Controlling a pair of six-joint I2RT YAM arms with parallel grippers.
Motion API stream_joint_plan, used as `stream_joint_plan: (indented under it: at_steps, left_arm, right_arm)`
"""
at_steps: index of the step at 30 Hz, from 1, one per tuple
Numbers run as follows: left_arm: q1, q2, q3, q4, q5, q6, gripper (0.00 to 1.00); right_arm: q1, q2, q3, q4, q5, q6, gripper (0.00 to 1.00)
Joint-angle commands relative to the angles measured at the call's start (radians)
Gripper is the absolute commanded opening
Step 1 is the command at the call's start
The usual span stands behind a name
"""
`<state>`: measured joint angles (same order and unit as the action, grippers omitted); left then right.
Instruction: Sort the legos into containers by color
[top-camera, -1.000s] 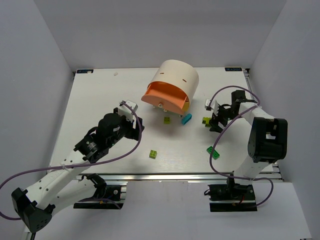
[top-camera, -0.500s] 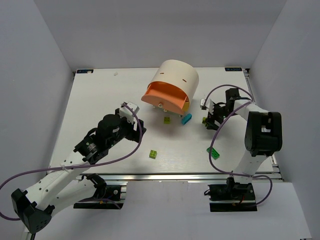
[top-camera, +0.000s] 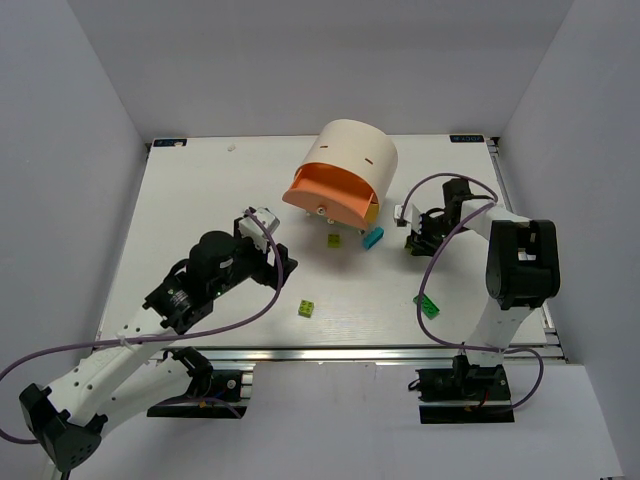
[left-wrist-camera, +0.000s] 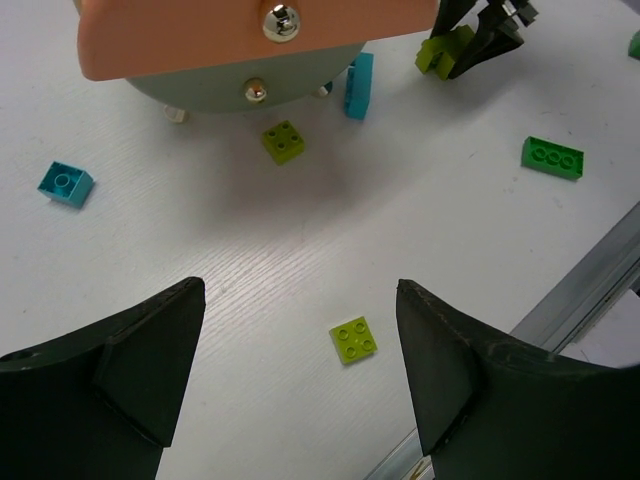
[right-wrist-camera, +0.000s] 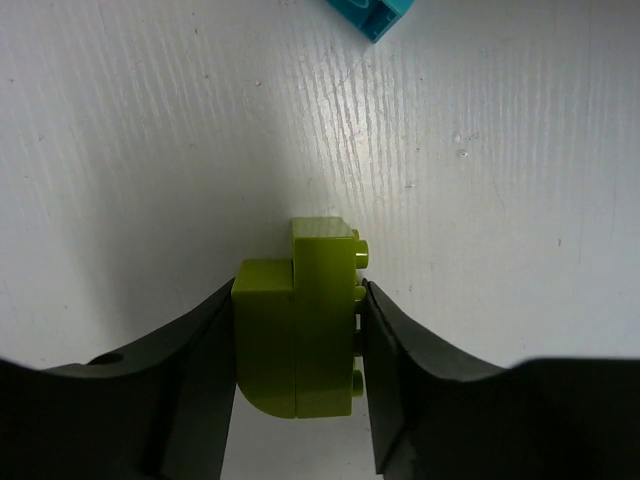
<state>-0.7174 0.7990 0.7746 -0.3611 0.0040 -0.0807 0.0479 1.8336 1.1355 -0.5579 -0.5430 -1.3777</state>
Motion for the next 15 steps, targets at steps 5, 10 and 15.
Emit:
stream_joint_plan:
  at_steps: [5, 10, 15]
  left_arm:
    - [-0.005, -0.043, -0.024, 0.056, 0.163, 0.019, 0.88]
    - [-0.005, -0.031, -0.044, 0.111, 0.371, -0.017, 0.92]
    - [-0.014, 0.071, -0.040, 0.255, 0.574, -0.187, 0.94]
  right_arm:
    - [-0.003, -0.086, -0.061, -0.019, 0.032, -0.075, 0.16]
    - [0.000, -0.309, -0.109, -0.060, -0.017, -0.087, 0.04]
    - [0.015, -0.589, -0.158, -0.146, -0.116, -0.083, 0.00]
